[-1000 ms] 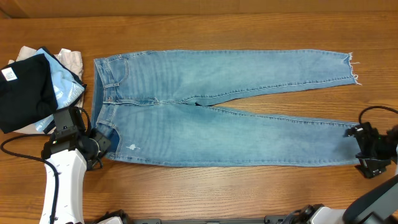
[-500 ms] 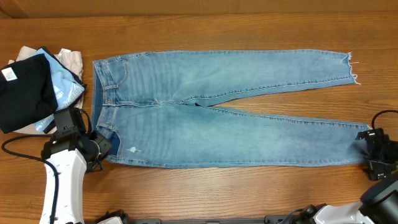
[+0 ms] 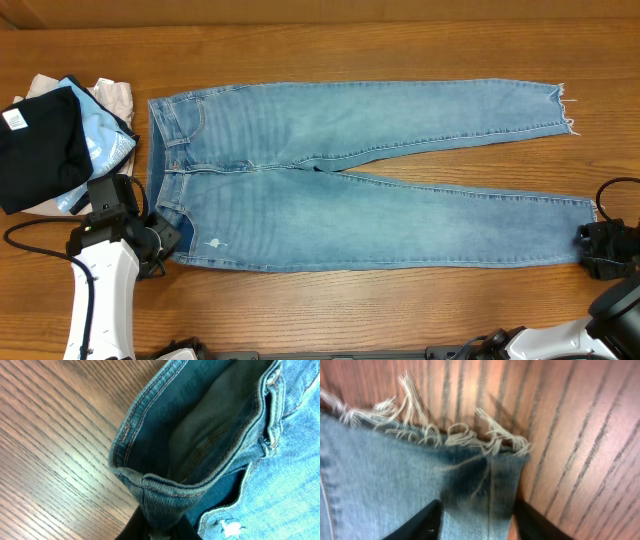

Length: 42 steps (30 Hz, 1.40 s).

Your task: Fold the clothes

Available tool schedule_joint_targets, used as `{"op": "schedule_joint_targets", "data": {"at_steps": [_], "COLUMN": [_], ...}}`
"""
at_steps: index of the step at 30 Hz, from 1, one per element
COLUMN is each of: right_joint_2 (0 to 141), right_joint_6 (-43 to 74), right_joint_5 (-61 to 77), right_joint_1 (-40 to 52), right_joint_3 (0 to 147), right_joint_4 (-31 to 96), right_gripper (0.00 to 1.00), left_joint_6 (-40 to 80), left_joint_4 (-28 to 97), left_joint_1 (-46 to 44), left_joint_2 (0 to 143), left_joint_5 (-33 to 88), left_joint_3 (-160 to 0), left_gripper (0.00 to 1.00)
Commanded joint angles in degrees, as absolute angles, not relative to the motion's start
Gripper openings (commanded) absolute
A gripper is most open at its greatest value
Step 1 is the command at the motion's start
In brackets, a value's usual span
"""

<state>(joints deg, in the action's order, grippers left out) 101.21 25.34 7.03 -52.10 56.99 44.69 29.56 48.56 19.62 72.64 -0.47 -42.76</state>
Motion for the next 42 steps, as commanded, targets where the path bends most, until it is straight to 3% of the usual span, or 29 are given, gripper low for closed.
{"op": "schedule_joint_targets", "data": {"at_steps": [1, 4, 20, 42], "right_joint_2": [102.48, 102.45, 94.89, 85.01], "right_joint_6": [25.82, 25.82, 25.82, 25.1], "right_joint_5": [7.29, 8.82, 13.17, 12.71], "right_joint_1": [-52.16, -52.14, -52.16, -52.03], "right_joint_3": [56.58, 56.69, 75.24, 87.42], "right_joint_4": [44.16, 43.99, 62.22, 75.59], "right_gripper": [0.3, 0.04, 0.04, 0.04], "left_joint_6": [28.18, 26.5, 21.65, 20.8], "left_joint_4": [49.08, 49.06, 62.54, 75.07], "left_joint_1": [20.01, 20.01, 19.92, 19.92], "left_joint_2": [71.77, 71.77, 70.5, 48.69], "left_joint_5": [-0.64, -1.06, -0.84, -0.4], "left_joint_3": [-44.05, -44.05, -58.61, -60.93], "left_gripper": [0.06, 0.06, 0.04, 0.04]}}
